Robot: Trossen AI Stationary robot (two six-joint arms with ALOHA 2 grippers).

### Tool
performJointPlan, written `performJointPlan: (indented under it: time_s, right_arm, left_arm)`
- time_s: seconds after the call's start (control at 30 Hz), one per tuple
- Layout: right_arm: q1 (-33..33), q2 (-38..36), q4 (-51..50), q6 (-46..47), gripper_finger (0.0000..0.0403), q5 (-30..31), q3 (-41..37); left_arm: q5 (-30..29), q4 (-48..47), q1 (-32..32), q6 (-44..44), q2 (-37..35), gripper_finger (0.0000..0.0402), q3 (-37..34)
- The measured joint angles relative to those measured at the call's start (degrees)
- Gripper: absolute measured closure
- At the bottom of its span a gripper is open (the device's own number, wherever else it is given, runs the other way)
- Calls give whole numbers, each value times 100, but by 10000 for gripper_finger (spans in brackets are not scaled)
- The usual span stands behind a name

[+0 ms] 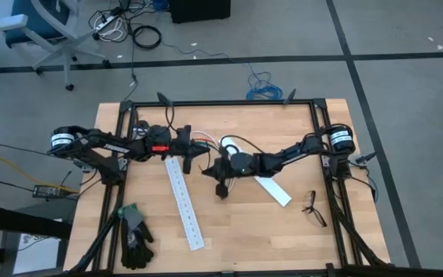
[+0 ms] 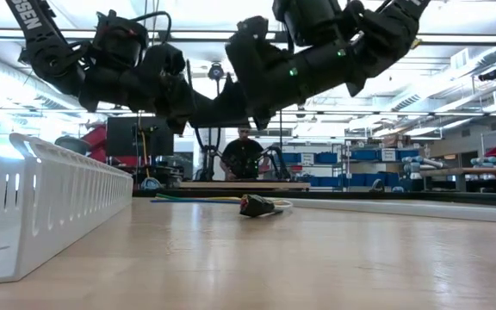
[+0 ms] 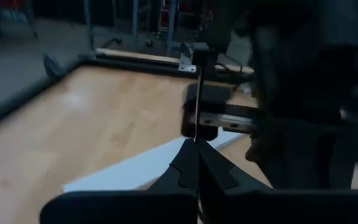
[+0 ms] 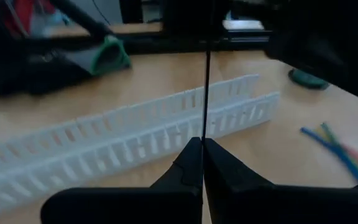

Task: Ziptie cables
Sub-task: Wrap the cables together using the black zip tie

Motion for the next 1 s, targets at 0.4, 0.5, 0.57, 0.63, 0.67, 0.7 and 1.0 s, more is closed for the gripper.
performJointPlan:
  time_s: [0.4,0.5,0.57,0.63,0.67,0.7,1.0]
  right_arm:
    - [-207,-36,260,2094,403,-827,-1]
    - [-214,-49,308,2399,403,-804,1]
    - [-218,-49,289,2535,403,-718,1]
    - [-218,-49,305,2659,403,-690,1]
    - [-220,-49,303,2707,403,-679,0]
    - [-222,-49,300,2738,403,-677,0]
    - [-244,-48,1245,2980,403,-664,-533]
  left_arm:
    - [-1277,-127,-381,2245,0,401,0]
    - [-1398,-152,-375,2389,0,401,0]
    - [-1396,-150,-381,2456,0,401,0]
    - [-1448,-152,-380,2500,0,401,0]
    - [-1490,-151,-376,2532,0,401,0]
    - [-1500,-152,-375,2543,0,401,0]
    - [-1494,-153,-375,2494,-1,401,-20]
